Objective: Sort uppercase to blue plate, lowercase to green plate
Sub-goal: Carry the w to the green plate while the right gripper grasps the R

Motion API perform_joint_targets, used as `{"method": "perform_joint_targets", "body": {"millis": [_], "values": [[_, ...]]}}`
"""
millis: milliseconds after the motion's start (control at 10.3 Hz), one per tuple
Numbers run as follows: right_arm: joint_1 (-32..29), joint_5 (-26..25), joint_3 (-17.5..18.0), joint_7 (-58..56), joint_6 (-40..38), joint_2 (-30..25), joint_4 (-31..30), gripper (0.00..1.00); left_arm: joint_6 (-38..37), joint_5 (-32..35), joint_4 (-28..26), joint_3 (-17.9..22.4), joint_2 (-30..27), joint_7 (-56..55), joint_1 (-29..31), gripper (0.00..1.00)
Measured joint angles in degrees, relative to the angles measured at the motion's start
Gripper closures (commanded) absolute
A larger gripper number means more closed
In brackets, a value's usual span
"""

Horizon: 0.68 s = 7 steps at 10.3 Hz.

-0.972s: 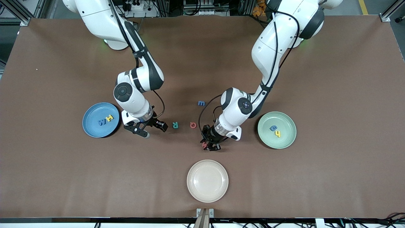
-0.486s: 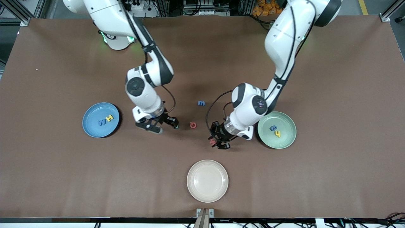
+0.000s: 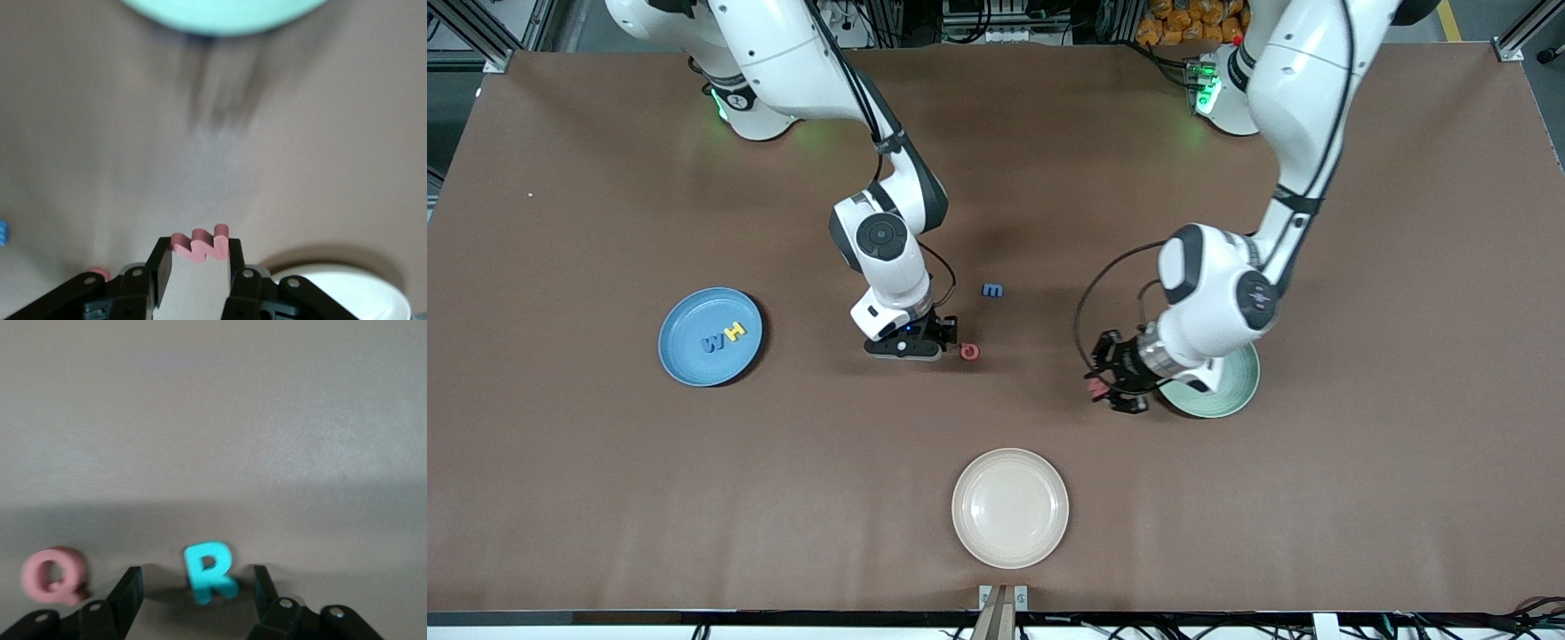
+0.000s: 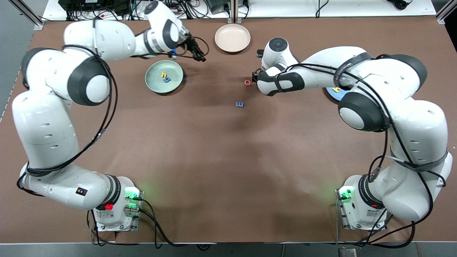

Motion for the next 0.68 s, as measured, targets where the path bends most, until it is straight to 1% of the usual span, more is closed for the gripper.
{"method": "perform_joint_targets", "body": {"millis": [194,389,583,680], "values": [[0.0,-0.3,-0.5,-2.7,0.2,0.1,0.1,0.34,-3.8,0.0,-0.5,0.0,-0.2,3.2,3.2,1.0],[0.0,-0.3,-0.7,-3.0,0.2,0.1,0.2,0.39,-6.7,0.0,-0.7,0.0,-0.4,5.2,5.5,1.0],[0.0,-0.3,-0.7,-3.0,0.2,0.1,0.3,0.47,-9.0,0.0,-1.9,0.0,-1.2,6.8,7.0,1.0],[0.0,-0.3,-0.7,-3.0,0.2,0.0,0.3,0.52,-9.7,0.0,-3.3,0.0,-2.1,7.5,7.6,1.0]]}}
